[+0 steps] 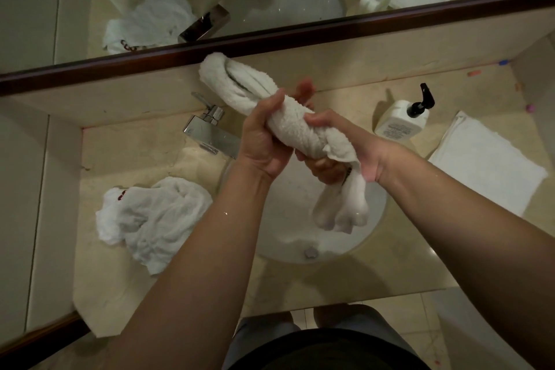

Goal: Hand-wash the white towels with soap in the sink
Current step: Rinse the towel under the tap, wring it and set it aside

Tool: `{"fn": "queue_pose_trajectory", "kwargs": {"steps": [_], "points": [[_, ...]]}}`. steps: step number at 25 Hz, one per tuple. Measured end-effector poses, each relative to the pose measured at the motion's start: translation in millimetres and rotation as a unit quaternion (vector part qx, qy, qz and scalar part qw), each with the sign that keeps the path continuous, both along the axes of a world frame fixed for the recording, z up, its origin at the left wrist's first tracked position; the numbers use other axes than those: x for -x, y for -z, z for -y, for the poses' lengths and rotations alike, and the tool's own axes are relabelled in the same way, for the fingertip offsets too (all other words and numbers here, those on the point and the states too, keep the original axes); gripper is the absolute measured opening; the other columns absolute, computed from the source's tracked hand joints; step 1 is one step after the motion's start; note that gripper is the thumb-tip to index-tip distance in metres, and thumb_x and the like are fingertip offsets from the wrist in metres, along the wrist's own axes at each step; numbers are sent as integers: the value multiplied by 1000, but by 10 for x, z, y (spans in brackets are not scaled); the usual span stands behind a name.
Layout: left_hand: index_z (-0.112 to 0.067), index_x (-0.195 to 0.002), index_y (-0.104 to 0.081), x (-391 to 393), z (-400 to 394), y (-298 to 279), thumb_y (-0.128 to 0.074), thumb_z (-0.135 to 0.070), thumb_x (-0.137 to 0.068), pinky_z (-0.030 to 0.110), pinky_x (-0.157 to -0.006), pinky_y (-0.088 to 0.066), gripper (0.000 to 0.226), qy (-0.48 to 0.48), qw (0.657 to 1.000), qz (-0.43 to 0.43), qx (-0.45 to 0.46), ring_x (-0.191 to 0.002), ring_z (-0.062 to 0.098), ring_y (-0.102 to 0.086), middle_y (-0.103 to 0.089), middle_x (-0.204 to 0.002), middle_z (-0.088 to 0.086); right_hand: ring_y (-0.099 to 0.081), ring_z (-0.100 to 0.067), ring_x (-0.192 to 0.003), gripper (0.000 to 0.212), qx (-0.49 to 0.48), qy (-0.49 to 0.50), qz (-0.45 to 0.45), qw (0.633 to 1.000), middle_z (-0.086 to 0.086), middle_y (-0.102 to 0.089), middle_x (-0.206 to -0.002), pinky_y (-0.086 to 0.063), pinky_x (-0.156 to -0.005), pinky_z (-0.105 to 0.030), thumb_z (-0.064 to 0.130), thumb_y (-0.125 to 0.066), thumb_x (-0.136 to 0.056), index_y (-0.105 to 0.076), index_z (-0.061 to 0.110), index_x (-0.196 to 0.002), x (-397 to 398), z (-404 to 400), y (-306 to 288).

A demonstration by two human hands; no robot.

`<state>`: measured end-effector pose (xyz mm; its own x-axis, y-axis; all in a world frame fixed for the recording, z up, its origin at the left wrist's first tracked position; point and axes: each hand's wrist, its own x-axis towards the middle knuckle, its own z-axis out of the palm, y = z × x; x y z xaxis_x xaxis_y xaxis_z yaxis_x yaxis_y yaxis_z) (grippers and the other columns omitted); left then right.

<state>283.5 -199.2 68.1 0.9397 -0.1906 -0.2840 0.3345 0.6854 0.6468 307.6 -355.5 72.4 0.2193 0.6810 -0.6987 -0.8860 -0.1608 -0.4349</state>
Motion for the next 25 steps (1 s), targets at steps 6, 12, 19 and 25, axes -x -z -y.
{"fn": "queue_pose_trajectory", "kwargs": {"steps": [6,12,19,25], "points": [[-10,-80,-64,-54,151,-15,-65,-16,-93,32,-64,-55,14,-124,979,-145,-75,-62,14,-64,-63,-63,-1,-66,4,-63,53,149,153,321,923,14,-70,-74,-47,-57,-10,61,-38,-96,-68,23,-118,263,-238,12],[-11,-64,-58,-37,267,149,-67,-10,-84,29,-57,-49,22,-170,935,-278,-143,-49,16,-54,-54,-52,0,-67,-25,-72,66,261,153,442,845,-18,-71,-76,-50,-70,-37,54,-40,-100,-71,-2,-84,441,-308,382],[-10,-60,-57,12,285,262,-68,-10,-78,27,-57,-50,21,-224,897,-348,-152,-48,18,-55,-56,-51,1,-62,-29,-69,85,316,93,502,800,-15,-64,-65,-45,-67,-43,73,-21,-85,-63,1,-70,486,-382,408],[-9,-64,-56,235,210,110,-67,-26,-85,28,-59,-51,29,-209,909,-356,-48,-53,18,-57,-56,-59,4,-55,-22,-71,51,384,45,516,765,2,-57,-67,-35,-58,-31,62,-35,-92,-56,19,-73,624,-454,316]]}}
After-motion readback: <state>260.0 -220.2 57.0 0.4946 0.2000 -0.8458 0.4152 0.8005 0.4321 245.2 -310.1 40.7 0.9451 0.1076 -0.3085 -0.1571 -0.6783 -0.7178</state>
